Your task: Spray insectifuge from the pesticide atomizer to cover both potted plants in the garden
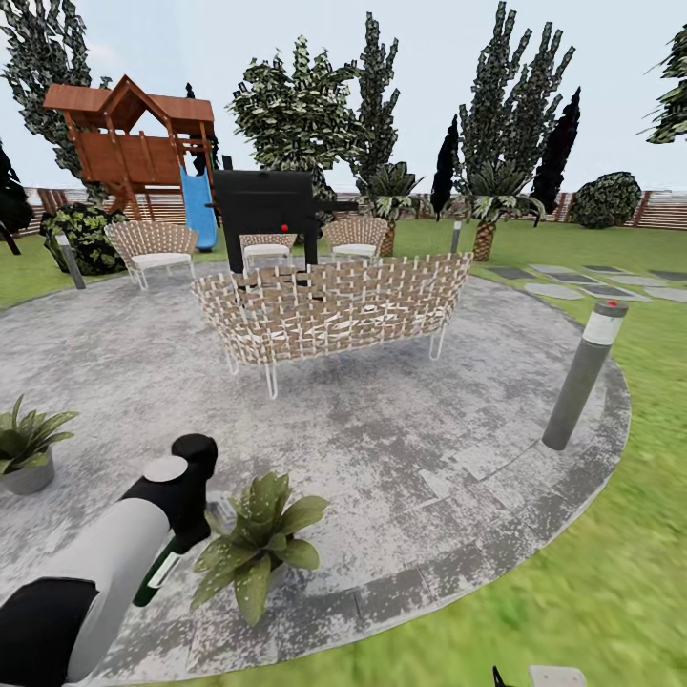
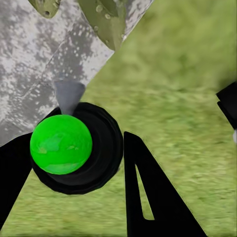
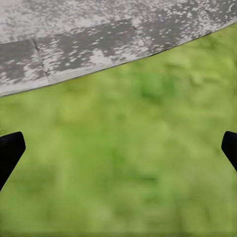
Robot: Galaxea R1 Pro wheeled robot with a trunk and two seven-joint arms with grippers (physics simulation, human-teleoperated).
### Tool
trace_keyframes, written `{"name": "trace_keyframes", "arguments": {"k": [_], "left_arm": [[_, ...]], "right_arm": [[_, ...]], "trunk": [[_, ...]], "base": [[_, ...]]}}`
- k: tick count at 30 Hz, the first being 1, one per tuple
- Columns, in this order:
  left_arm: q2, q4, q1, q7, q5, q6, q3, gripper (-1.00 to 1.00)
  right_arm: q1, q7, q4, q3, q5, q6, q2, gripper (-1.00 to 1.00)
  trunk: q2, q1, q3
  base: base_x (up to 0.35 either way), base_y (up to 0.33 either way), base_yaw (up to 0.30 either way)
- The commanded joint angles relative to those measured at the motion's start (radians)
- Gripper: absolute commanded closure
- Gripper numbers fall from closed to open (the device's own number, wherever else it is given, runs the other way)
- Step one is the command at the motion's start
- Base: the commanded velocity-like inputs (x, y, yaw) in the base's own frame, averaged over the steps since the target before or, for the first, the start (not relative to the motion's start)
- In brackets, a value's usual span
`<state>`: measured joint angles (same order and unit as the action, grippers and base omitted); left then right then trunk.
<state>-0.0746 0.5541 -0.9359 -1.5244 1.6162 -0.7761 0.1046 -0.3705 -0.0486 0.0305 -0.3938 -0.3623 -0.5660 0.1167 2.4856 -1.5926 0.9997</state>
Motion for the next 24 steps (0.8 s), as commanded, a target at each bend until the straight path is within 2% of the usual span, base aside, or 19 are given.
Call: {"name": "trace_keyframes", "arguments": {"k": [1,8,14,17,20,22,24], "left_arm": [[0.001,0.001,0.001,-0.011,0.007,-0.011,0.004,1.0],[0.037,0.001,-0.003,-0.014,0.007,-0.013,0.004,1.0],[0.039,0.001,-0.006,-0.017,0.006,-0.013,0.003,1.0],[0.039,0.001,-0.005,-0.046,0.007,-0.01,0.004,1.0],[0.042,0.003,-0.005,-0.046,0.01,-0.007,0.007,1.0],[0.049,0.003,-0.006,-0.046,0.01,0.005,0.007,1.0],[0.063,0.003,-0.007,-0.046,0.012,0.071,0.008,1.0]], "right_arm": [[-0.001,-0.005,-0.001,-0.005,-0.01,-0.003,0.0,-1.0],[-0.001,-0.006,-0.001,-0.005,-0.01,-0.003,0.003,-1.0],[-0.001,-0.007,-0.001,-0.005,-0.01,-0.003,0.003,-1.0],[-0.001,-0.007,0.0,-0.005,-0.01,-0.003,0.003,-1.0],[-0.001,-0.007,0.0,-0.005,-0.01,-0.003,0.003,-1.0],[-0.001,-0.007,0.0,-0.005,-0.01,-0.003,0.003,-1.0],[-0.001,-0.007,0.001,-0.005,-0.01,-0.003,0.003,-1.0]], "trunk": [[0.0,0.0,0.001],[0.0,0.0,0.001],[0.0,0.0,0.001],[0.0,0.0,0.001],[0.0,0.0,0.001],[0.0,0.0,0.001],[0.0,0.0,0.001]], "base": [[0.0,0.0,0.0],[0.152,-0.084,0.0],[0.284,-0.019,0.0],[0.104,0.0,0.0],[0.009,0.0,0.0],[0.001,0.0,0.0],[0.0,0.0,0.0]]}}
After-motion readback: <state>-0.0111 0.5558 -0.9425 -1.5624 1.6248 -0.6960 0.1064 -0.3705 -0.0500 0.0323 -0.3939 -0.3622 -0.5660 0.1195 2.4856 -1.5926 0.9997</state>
